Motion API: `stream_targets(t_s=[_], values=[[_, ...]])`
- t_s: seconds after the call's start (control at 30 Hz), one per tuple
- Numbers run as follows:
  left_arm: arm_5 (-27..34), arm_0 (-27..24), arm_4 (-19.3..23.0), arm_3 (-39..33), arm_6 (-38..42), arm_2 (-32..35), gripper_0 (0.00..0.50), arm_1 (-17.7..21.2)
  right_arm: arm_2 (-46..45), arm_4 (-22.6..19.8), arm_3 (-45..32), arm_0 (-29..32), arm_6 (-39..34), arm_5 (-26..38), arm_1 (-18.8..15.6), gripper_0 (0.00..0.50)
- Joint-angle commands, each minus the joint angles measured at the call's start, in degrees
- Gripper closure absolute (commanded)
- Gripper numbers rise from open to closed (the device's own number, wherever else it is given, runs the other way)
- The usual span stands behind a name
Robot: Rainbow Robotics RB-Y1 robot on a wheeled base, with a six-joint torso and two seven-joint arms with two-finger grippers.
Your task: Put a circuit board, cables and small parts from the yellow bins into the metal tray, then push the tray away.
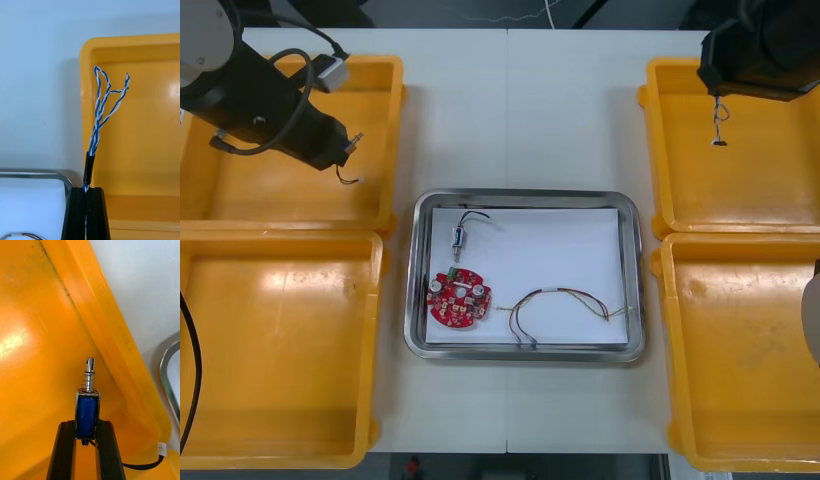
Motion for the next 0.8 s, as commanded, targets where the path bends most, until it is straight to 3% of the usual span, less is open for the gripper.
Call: stream_targets(t_s=[0.03, 0.33, 0.57, 0.8], values=[[3.64, -1.86, -1.0, -5.35, 4.12, 2.1, 0.498, 0.25, 6.01, -2.99, -7.62, 2.64, 5.85, 0.2, -1.67, 0.5], [7.69, 0.69, -2.23, -12.73, 13.44, 2.8, 0.499, 0.25, 15.59, -7.03, -13.69, 3.17, 19.38, 0.2, -1.31, 0.5], [12.13, 2.09, -3.72, -18.18, 20.73, 2.98, 0.5, 0.08, 21.83, -7.73, -15.71, 5.28, 30.63, 0.2, -1.05, 0.5], [12.13, 3.68, -4.43, -23.1, 25.74, 2.89, 0.498, 0.16, 27.19, -7.47, -15.88, 7.3, 38.81, -1.0, -1.05, 0.5]])
